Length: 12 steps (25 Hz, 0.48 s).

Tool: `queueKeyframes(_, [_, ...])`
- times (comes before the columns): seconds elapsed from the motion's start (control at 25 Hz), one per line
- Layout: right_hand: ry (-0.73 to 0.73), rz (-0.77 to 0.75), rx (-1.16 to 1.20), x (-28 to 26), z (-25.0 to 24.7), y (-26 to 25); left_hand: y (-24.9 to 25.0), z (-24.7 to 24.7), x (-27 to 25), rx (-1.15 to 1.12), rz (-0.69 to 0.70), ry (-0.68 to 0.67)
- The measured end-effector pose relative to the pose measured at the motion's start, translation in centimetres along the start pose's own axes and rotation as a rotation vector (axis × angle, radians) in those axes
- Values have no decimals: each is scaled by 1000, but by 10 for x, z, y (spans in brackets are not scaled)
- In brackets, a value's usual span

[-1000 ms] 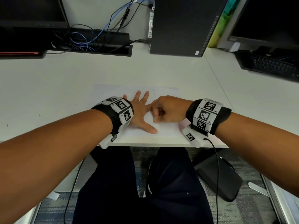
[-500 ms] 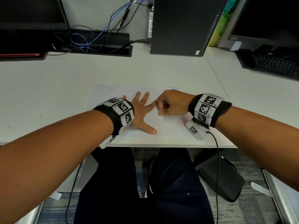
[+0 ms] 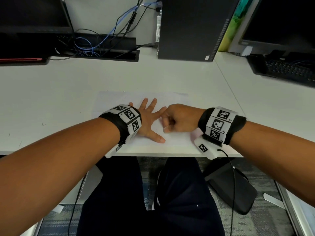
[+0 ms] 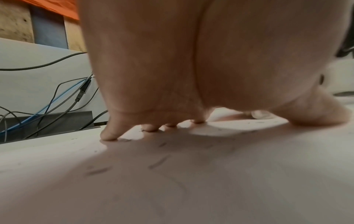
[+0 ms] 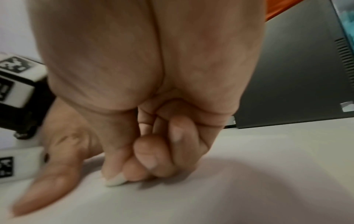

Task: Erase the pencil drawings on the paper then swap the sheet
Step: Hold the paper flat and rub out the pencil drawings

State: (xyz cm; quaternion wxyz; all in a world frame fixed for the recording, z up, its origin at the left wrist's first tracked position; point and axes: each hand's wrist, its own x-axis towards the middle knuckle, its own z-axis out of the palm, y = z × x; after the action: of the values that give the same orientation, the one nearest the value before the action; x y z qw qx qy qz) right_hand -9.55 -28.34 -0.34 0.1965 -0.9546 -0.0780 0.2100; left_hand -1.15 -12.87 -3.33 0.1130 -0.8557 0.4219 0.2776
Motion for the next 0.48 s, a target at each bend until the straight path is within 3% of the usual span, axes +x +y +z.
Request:
queueKeyframes(0.12, [136, 60, -32, 0, -14, 12, 2, -1, 0, 12, -6, -7])
queueKeyframes(0.32, [2, -1, 10, -5, 3, 2, 2, -1, -1, 11, -1, -16])
queueKeyframes(0.48, [133, 66, -22, -2, -13, 16, 3, -2, -3, 9, -6, -18])
